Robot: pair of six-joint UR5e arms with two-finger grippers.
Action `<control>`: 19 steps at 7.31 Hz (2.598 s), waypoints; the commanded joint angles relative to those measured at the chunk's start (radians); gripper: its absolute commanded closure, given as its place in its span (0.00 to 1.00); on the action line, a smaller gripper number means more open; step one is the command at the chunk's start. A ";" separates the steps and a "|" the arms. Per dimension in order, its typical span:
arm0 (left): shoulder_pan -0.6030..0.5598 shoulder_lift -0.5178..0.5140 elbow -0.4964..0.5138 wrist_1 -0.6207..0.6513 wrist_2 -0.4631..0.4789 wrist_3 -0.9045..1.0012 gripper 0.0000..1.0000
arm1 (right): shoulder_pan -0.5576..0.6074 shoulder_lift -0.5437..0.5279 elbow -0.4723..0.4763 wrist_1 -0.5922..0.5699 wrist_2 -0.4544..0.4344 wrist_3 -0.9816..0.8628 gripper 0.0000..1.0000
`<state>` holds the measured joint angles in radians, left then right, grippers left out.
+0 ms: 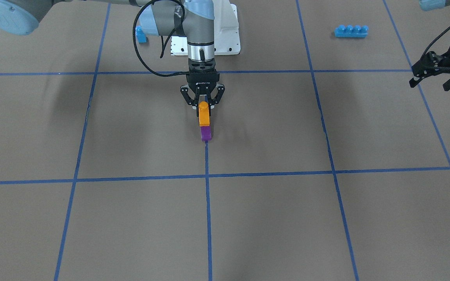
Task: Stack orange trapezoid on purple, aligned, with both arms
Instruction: 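Adjust the orange trapezoid's position on the purple trapezoid with the right gripper, then open the right gripper and raise it away from the stack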
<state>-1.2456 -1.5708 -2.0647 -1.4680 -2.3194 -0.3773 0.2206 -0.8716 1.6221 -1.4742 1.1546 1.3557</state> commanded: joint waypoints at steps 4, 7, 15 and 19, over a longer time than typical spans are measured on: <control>0.000 -0.002 0.000 0.000 0.000 -0.002 0.00 | 0.003 0.002 0.009 0.000 0.004 -0.001 0.00; 0.000 -0.002 -0.002 0.000 0.000 0.003 0.00 | 0.151 0.013 0.070 -0.024 0.287 -0.006 0.00; -0.044 0.029 0.093 -0.018 0.002 0.361 0.00 | 0.806 -0.361 0.173 -0.140 1.048 -0.843 0.00; -0.245 0.070 0.239 -0.020 0.000 0.677 0.00 | 1.133 -0.631 0.147 -0.146 1.110 -1.376 0.00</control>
<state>-1.4170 -1.5198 -1.8765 -1.4859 -2.3197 0.1989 1.2392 -1.4211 1.7831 -1.6143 2.2525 0.1456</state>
